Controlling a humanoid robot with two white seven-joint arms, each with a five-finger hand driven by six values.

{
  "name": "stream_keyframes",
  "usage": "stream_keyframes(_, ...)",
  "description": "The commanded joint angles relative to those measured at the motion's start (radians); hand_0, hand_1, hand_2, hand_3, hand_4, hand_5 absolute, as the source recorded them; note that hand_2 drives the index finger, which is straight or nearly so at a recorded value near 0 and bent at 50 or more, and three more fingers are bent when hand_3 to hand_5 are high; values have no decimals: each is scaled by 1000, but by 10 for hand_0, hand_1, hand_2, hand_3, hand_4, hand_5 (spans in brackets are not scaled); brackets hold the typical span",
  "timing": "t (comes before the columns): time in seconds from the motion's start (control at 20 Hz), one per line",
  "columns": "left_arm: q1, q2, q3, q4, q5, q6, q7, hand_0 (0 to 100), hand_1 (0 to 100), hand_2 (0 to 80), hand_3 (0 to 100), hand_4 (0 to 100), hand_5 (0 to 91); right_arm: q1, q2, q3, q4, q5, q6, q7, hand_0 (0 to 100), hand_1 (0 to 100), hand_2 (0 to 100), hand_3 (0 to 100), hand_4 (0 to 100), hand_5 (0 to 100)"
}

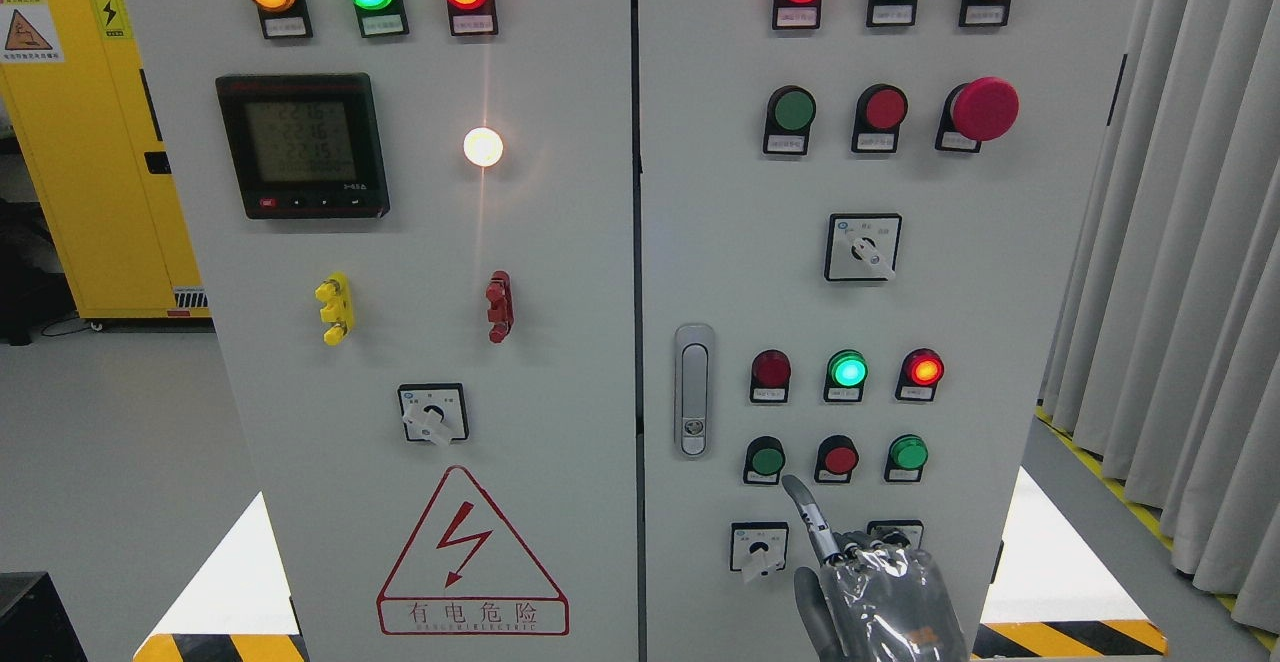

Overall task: Press green start button
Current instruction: 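Raise the right hand toward the green button on the lower row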

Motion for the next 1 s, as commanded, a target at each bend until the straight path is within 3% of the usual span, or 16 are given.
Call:
stream_keyframes(0.0, 0, 0, 0, 0, 0, 0, -1, 120, 556, 0, 0, 0, 0, -17, 1, 31, 39, 3, 3, 2, 773, 1000, 0, 859, 893, 1000)
stream_keyframes(0.95, 0, 0, 0, 0, 0, 0, -1, 120, 556, 0, 0, 0, 0, -54, 4, 9, 84, -6, 4, 7, 788, 1000, 0, 867, 898, 1000)
